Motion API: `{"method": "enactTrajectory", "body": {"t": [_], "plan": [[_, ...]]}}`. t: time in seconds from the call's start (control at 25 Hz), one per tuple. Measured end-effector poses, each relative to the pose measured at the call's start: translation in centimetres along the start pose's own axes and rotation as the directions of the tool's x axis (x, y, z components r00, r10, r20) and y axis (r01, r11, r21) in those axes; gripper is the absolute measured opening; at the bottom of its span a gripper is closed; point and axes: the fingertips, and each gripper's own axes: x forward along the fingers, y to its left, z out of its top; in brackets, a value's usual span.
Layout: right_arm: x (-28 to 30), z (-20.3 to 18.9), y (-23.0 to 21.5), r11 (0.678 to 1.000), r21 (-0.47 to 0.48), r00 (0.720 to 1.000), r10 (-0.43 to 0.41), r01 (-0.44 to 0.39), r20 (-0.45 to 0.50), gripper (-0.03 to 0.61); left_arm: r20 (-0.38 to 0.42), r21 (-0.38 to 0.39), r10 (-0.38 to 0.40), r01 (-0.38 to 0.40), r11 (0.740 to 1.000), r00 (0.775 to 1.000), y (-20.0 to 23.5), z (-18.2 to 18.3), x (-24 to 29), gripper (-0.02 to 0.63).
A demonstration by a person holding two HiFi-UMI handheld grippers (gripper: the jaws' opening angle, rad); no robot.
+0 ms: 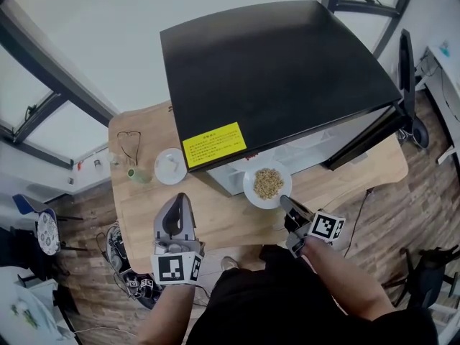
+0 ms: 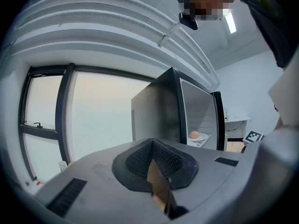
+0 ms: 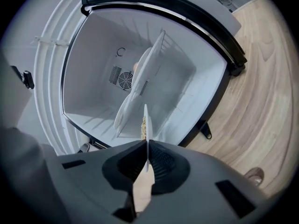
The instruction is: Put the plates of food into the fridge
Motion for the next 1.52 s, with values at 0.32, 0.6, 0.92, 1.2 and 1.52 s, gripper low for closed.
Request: {"method": "enactTrajectory", "body": {"t": [0.32,0.6,0.92,1.2,1.52], "plan": [[2.6,0.9,-3.0,0.997,0.012,0.996,-0.072,0.073,-0.046,0.031,-0.030,0.016,0.055,-0.055,0.998,0.998,1.5,-0.2,1.2,0.003],[5.2,0.7,-4.1,0.995,-0.004,0.991,-0.100,0.100,-0.087,0.032,-0.047,0.030,0.125,-0.123,0.992,0.991,3.5,-0.2,0.6,0.003],[8.4,1.6,-5.0,0.990,-0.037,0.985,-0.136,0.133,-0.108,0.031,-0.073,0.034,0.241,-0.239,0.971,0.968,6.6,-0.9,-2.9,0.003],[10.1,2.5,-6.4,0.962,-0.136,0.960,-0.252,0.236,-0.123,0.037,-0.088,0.026,0.324,-0.323,0.946,0.942,9.1,-1.4,-5.9,0.003],[10.7,3.0,-8.7,0.818,-0.391,0.855,-0.503,0.422,-0.130,0.094,-0.070,0.040,0.343,-0.341,0.939,0.937,10.3,-0.3,-7.0,0.003]]}}
